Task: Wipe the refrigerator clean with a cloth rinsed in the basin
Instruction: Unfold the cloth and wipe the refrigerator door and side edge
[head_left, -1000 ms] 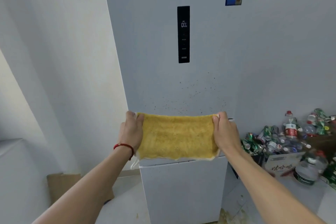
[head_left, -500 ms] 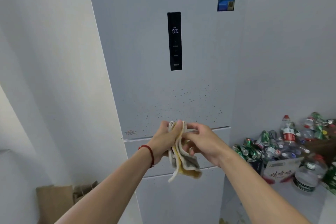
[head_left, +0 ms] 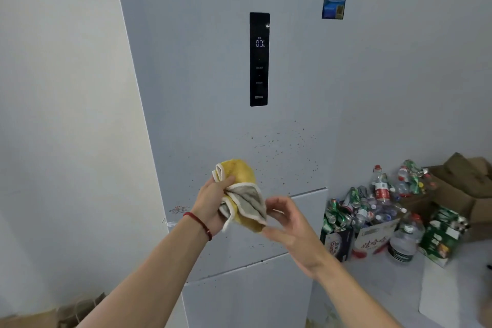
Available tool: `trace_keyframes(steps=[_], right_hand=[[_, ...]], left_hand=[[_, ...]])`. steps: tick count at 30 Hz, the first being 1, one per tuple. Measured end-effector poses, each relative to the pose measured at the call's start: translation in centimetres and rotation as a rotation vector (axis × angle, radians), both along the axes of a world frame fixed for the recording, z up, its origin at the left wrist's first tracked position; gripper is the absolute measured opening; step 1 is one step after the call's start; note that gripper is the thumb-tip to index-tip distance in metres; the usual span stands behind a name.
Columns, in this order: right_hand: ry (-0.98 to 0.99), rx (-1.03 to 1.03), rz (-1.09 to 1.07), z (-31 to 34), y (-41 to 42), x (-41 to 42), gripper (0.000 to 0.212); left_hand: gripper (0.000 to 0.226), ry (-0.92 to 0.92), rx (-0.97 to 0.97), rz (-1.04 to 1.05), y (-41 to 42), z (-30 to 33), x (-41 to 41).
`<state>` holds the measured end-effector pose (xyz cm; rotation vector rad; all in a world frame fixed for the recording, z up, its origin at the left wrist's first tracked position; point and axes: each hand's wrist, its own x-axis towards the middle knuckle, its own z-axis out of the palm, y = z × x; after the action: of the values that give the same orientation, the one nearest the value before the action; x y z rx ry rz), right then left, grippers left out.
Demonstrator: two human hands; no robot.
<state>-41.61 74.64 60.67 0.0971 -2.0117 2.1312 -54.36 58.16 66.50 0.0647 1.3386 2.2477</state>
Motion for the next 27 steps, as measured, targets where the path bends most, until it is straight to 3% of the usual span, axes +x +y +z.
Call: trace_keyframes(steps=[2, 4, 7, 12, 16, 19, 21, 24, 27], right_hand=[[0.002, -0.114, -0.026, -1.0, -0.9, -0.8, 0.061], [0.003, -0.229, -0.077, -1.6, -1.4, -1.1, 0.051], [0.009, -0.2, -0.171, -1.5, -1.4, -0.8, 0.031], [0.011, -0.28, -0.073, -1.0, -0.2, 0.3, 0.028], [0.033, -0.153, -0.208, -0.2, 0.5, 0.9, 0.025], [0.023, 0.065, -0.423, -0.4, 1.1, 1.0, 0.038], [-0.005, 0.137, -0.343, -0.4, 1.6, 1.5, 0.039], [-0.081, 0.213, -0.113, -0.3, 2.9, 2.8, 0.022], [-0.064, 0.208, -0.238, 0.6, 3.1, 2.4, 0.008]], left_hand=[[0.05, -0.08, -0.012, -0.035, -0.5, -0.6, -0.6], [0.055, -0.093, -0.002, -0.062, -0.8, -1.0, -1.1], [0.039, -0.014, 0.016, -0.058, -1.2, -1.4, -1.4], [0.027, 0.153, -0.098, -0.043, -1.4, -1.9, -0.5], [0.015, 0.346, -0.26, 0.023, -0.8, -1.9, 0.6], [0.01, 0.486, -0.342, 0.043, -0.2, -1.7, 1.6], [0.011, 0.547, -0.372, 0.028, 0.1, -1.2, 2.4], [0.013, 0.607, -0.404, -0.016, 0.1, -0.4, 3.0], [0.008, 0.799, -0.559, -0.063, 0.4, 0.8, 3.2]])
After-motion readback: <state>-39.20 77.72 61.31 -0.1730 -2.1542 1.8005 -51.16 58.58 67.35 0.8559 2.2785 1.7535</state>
